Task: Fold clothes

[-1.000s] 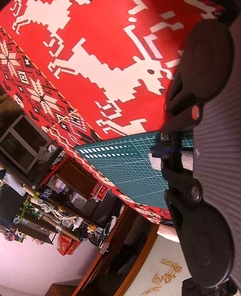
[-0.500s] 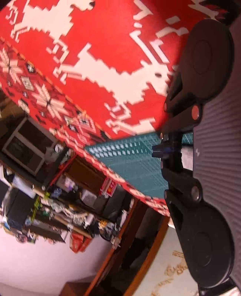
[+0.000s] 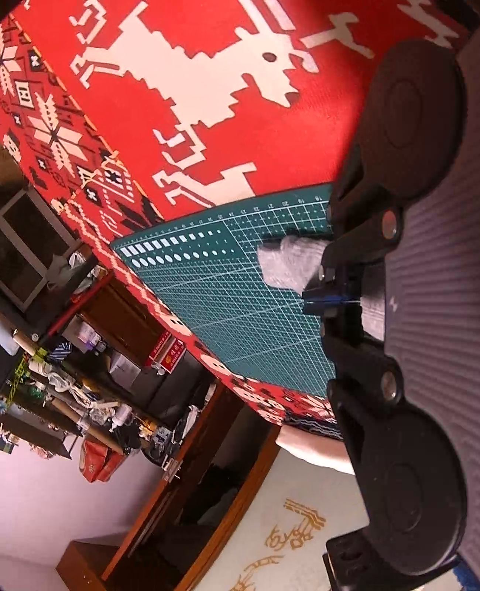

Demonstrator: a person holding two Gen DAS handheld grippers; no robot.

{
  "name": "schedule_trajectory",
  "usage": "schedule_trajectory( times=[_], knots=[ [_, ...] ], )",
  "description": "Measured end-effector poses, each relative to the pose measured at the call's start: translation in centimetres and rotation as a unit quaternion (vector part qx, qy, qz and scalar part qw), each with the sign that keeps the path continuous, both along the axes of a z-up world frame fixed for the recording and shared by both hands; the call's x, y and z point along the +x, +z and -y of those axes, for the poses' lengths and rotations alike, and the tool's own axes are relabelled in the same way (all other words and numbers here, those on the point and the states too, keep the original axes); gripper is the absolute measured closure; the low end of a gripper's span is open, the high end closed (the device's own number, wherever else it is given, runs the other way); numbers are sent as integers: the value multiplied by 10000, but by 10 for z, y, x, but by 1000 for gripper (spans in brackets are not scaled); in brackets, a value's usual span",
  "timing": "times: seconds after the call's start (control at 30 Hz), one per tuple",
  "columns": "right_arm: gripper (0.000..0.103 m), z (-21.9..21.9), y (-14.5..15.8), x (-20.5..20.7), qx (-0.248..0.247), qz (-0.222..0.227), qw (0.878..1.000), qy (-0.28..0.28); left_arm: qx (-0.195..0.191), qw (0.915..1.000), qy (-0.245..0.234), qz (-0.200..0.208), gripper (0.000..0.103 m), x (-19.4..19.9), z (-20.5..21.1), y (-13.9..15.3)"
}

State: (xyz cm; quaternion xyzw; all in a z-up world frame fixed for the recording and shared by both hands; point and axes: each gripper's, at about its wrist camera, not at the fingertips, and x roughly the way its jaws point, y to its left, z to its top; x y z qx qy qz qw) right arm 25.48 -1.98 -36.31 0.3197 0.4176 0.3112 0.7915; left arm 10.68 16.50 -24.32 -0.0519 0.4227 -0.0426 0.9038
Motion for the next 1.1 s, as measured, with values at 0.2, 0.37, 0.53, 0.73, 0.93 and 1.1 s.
schedule_trajectory(
  times=[0.2, 0.37, 0.53, 0.73, 0.93, 1.1],
  knots=[
    [103, -12, 2, 5, -89, 73, 9999, -62, -38, 9998, 189, 38, 92, 7, 0, 0],
    [98, -11, 15, 4, -29, 181, 9998, 22, -303, 9989, 340, 128, 92, 3, -4, 10],
    [98, -18, 21, -2, -148, 169, 9993, 306, -654, 9970, 373, 187, 92, -10, -6, 20],
    [99, -31, 13, -3, -257, 18, 9988, 408, -799, 9956, 483, 23, 92, -10, -8, 8],
    [98, -36, 14, -1, -291, 175, 9985, 428, -795, 9951, 592, -64, 92, -5, -10, -1],
    [98, -35, 25, -7, -200, 335, 9980, 504, -855, 9940, 685, 26, 92, -10, -17, 10]
  ],
)
